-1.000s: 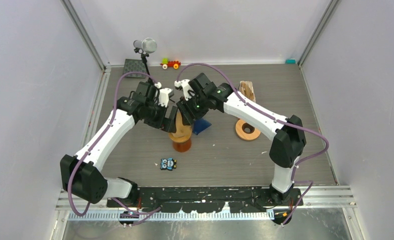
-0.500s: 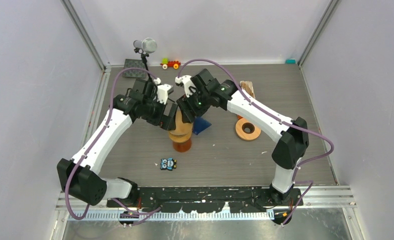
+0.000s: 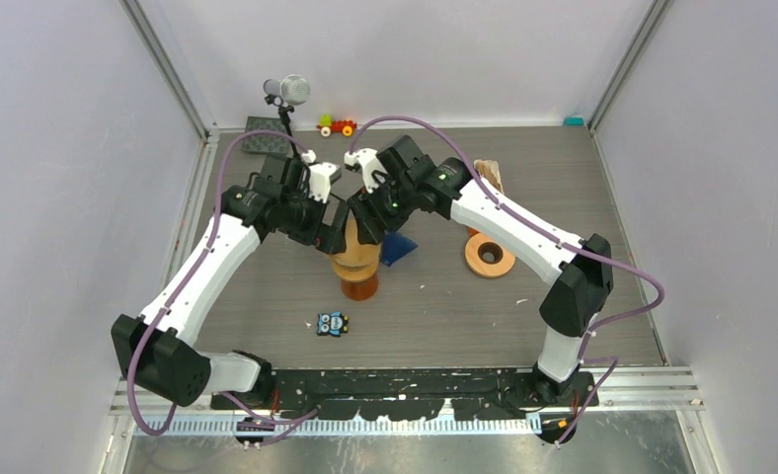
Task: Place the coffee filter in the dripper
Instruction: Adjust the coffee filter in the coffee dripper.
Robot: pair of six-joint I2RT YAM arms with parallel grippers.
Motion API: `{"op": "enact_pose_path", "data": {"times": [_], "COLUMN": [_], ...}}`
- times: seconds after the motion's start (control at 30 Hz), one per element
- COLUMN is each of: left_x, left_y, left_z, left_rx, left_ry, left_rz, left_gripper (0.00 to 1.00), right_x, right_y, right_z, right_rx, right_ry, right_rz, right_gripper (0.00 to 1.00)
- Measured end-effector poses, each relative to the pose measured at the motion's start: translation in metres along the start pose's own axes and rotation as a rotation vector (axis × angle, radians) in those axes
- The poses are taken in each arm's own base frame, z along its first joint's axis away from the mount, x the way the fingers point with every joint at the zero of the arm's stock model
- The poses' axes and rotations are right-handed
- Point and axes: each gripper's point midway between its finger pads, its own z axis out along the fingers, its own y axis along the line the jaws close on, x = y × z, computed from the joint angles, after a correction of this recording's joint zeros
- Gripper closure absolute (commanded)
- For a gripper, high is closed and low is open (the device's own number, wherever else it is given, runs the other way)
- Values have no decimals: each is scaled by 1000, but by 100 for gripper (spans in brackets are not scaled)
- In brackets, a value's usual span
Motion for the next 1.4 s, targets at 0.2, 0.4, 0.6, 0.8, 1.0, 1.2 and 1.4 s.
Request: {"op": "enact_pose_path", "data": {"times": [0.2,0.4,0.6,0.8,1.0,1.2,1.4], "left_x": [6,14,18,17,17,17,5], "left_y": [6,8,9,10,9,9,7], "left_z": [5,13,19,21,22,21,10], "left_rx": [-27,-29,-25,-25,-21,-20,-18], "left_ry": [14,29,29,24,22,23,-4], "left_rz": [-4,-9,-12,-10,-10,2,32], "left_gripper": [4,5,5,5,3,0,0], "right_x": [1,9,20,23,23,23,10], "right_y": [-3,-7,-11,-13,-13,-11,-3], "right_z": [1,7,19,23,24,22,13], "right_rx": [16,28,34,38,38,25,-11], "right_ry": [1,17,48,58,57,61,33], "right_rz": [6,18,30,34,32,34,25], "right_gripper": [33,33,33,34,33,31,30]}}
